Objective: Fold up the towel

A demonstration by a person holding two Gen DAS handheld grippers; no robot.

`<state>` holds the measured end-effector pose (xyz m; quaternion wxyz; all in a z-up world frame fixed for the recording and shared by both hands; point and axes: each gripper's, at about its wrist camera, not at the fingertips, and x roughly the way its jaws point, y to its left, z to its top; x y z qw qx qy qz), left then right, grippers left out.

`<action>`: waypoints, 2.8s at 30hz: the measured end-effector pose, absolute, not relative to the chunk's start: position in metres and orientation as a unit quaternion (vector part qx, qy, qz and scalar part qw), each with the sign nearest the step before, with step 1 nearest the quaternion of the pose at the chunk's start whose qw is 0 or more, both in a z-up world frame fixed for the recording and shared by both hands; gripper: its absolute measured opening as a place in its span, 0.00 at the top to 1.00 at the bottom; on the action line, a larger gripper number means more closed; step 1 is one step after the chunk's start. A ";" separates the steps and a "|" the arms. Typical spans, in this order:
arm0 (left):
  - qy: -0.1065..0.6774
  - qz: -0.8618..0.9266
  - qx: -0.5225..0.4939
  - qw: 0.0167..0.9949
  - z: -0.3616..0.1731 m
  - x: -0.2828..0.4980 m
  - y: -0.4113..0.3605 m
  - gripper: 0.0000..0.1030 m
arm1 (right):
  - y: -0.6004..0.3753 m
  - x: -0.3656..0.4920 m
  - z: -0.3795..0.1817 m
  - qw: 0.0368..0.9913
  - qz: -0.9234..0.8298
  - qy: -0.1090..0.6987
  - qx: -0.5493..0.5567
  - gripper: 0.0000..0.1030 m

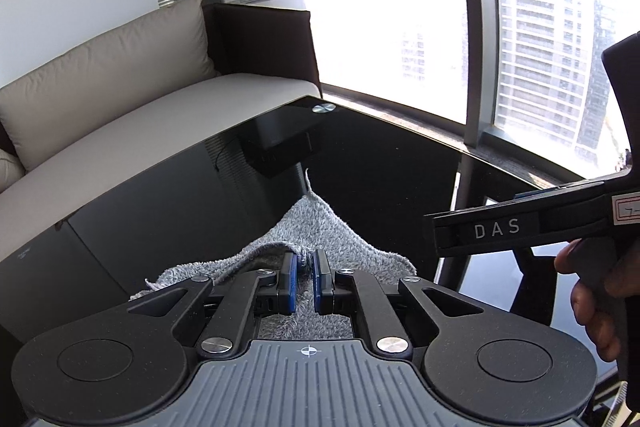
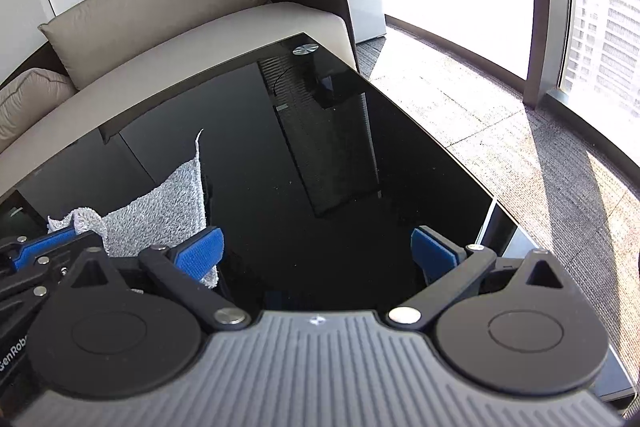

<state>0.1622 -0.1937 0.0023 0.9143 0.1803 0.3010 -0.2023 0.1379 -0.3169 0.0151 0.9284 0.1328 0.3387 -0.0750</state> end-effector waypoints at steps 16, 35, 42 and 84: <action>0.275 -0.210 0.195 0.918 -0.027 0.131 -0.160 0.65 | -0.323 0.143 0.019 0.933 -0.050 0.315 0.167 0.01; 0.308 -0.146 0.093 0.935 -0.030 0.127 -0.089 0.52 | -0.234 0.180 0.020 0.951 0.122 0.284 -0.016 0.19; 0.309 -0.147 0.085 0.936 -0.026 0.127 -0.086 0.52 | -0.216 0.174 0.012 0.947 0.143 0.277 -0.072 0.25; 0.319 -0.146 0.080 0.933 -0.035 0.131 -0.083 0.52 | -0.273 0.178 0.022 0.935 0.084 0.330 0.102 0.95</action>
